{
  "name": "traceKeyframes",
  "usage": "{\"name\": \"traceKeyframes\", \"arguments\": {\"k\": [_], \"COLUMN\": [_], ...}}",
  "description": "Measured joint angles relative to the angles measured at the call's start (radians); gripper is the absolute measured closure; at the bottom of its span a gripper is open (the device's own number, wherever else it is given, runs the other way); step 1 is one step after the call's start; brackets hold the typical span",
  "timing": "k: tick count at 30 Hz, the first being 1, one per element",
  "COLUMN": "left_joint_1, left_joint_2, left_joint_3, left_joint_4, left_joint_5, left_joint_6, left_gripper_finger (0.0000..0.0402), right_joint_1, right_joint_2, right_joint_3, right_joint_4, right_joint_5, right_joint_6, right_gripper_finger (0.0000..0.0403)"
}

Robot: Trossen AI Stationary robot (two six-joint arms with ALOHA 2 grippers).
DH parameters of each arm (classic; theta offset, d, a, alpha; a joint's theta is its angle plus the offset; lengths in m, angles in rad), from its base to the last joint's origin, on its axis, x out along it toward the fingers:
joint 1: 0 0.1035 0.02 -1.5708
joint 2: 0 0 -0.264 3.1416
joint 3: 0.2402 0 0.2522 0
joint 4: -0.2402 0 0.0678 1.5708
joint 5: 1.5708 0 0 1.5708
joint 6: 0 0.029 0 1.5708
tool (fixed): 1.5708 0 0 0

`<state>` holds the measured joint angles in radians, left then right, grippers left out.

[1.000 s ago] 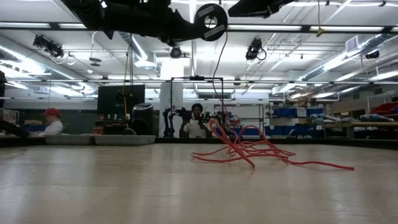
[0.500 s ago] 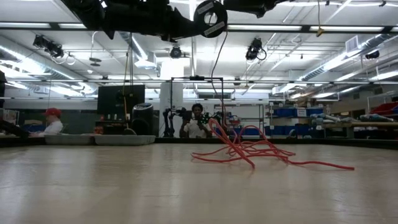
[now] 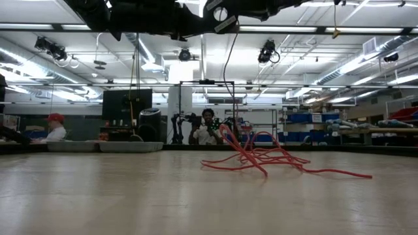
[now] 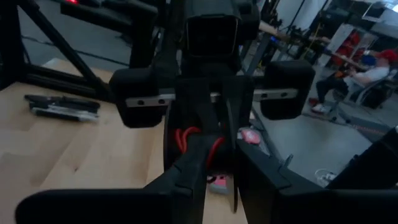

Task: Coil cords
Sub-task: Coil the red wire onto the spool

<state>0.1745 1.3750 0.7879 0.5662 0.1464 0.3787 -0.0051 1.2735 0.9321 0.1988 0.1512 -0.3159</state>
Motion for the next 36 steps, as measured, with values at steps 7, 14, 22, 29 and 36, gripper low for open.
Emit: {"name": "traceKeyframes", "arguments": {"k": [7,14,22,29,36], "left_joint_1": [0.0,0.0,0.0,-0.001,-0.001], "left_joint_2": [0.0,0.0,0.0,-0.002,-0.014], "left_joint_3": [0.0,0.0,0.0,0.0,0.003], "left_joint_4": [0.012,0.013,0.01,-0.016,-0.075], "left_joint_5": [0.006,0.011,-0.021,-0.074,-0.104], "left_joint_6": [0.0,-0.007,-0.023,-0.031,-0.075], "left_gripper_finger": [0.0401,0.0401,0.037,0.0283,0.0252], "right_joint_1": [-0.013,-0.018,-0.016,-0.003,-0.004], "right_joint_2": [0.001,0.0,0.0,0.002,-0.002], "right_joint_3": [0.0,0.0,0.001,0.0,-0.002], "right_joint_4": [0.018,0.005,-0.013,-0.028,-0.04], "right_joint_5": [0.001,0.005,0.04,0.072,0.099], "right_joint_6": [-0.002,-0.025,0.001,0.002,-0.009], "right_gripper_finger": [0.0331,0.0394,0.04,0.0401,0.0402]}}
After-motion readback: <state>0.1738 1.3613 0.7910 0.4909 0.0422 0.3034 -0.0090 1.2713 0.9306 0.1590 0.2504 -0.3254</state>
